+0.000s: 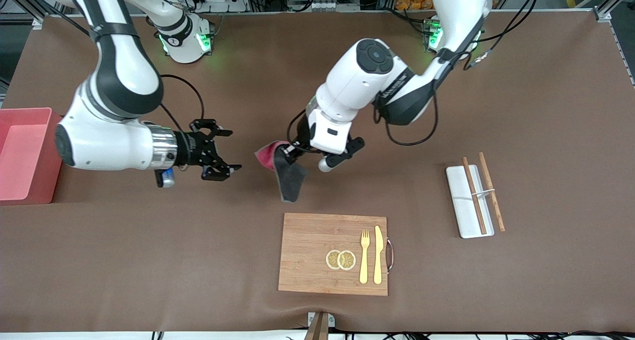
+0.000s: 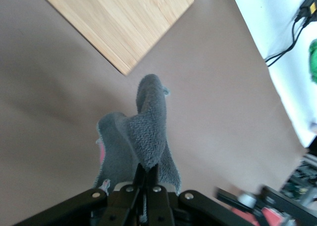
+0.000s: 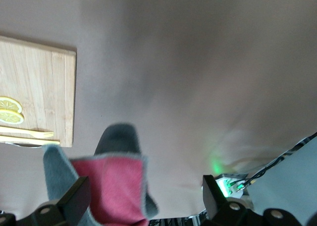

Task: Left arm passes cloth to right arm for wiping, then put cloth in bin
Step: 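Lift the cloth with the left gripper while the right gripper reaches over, then grasp the cloth with the right gripper from the left gripper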

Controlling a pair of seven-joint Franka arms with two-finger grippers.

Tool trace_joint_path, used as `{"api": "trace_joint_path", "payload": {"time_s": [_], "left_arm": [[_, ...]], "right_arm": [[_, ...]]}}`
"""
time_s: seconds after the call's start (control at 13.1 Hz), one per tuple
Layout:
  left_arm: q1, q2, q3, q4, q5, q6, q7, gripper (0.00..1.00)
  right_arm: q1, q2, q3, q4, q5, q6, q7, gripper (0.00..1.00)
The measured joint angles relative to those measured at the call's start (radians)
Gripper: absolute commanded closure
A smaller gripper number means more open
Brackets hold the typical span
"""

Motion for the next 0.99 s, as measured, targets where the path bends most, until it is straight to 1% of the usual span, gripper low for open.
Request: {"api": "trace_joint_path", "payload": {"time_s": [0.23, 0.3, 0.38, 0.46, 0.53, 0.76, 0.84, 0.91, 0.99], "left_arm": [[-0.033, 0.032, 0.001, 0.013, 0.000, 0.077, -0.118, 1.00], [-0.038, 0.036, 0.000, 0.016, 0.000, 0.088, -0.149, 1.00], [-0.040, 0.039, 0.000, 0.019, 0.000, 0.100, -0.174, 1.00], [-0.043, 0.043, 0.000, 0.019, 0.000, 0.113, -0.193, 1.00], [-0.046, 0.047, 0.000, 0.019, 0.000, 0.124, -0.206, 1.00], [-0.048, 0.057, 0.000, 0.021, 0.000, 0.146, -0.220, 1.00], [-0.048, 0.058, 0.000, 0.022, 0.000, 0.146, -0.221, 0.98], [-0.048, 0.058, 0.000, 0.024, 0.000, 0.146, -0.221, 0.36], [-0.047, 0.058, 0.001, 0.027, 0.000, 0.146, -0.221, 0.00]], "right_arm": [[0.047, 0.045, 0.001, 0.000, 0.041, 0.097, 0.005, 0.01], [0.070, 0.062, 0.001, 0.000, 0.044, 0.136, 0.005, 0.19], [0.093, 0.077, 0.001, 0.000, 0.046, 0.169, 0.007, 0.45], [0.110, 0.086, 0.002, 0.000, 0.046, 0.187, 0.011, 0.83], [0.115, 0.090, 0.001, 0.000, 0.046, 0.190, 0.015, 1.00], [0.113, 0.090, -0.008, 0.004, 0.046, 0.189, 0.015, 1.00], [0.112, 0.090, -0.009, 0.004, 0.046, 0.189, 0.015, 1.00], [0.112, 0.090, -0.010, 0.005, 0.046, 0.189, 0.015, 1.00], [0.111, 0.090, -0.011, 0.006, 0.046, 0.188, 0.015, 1.00]]}}
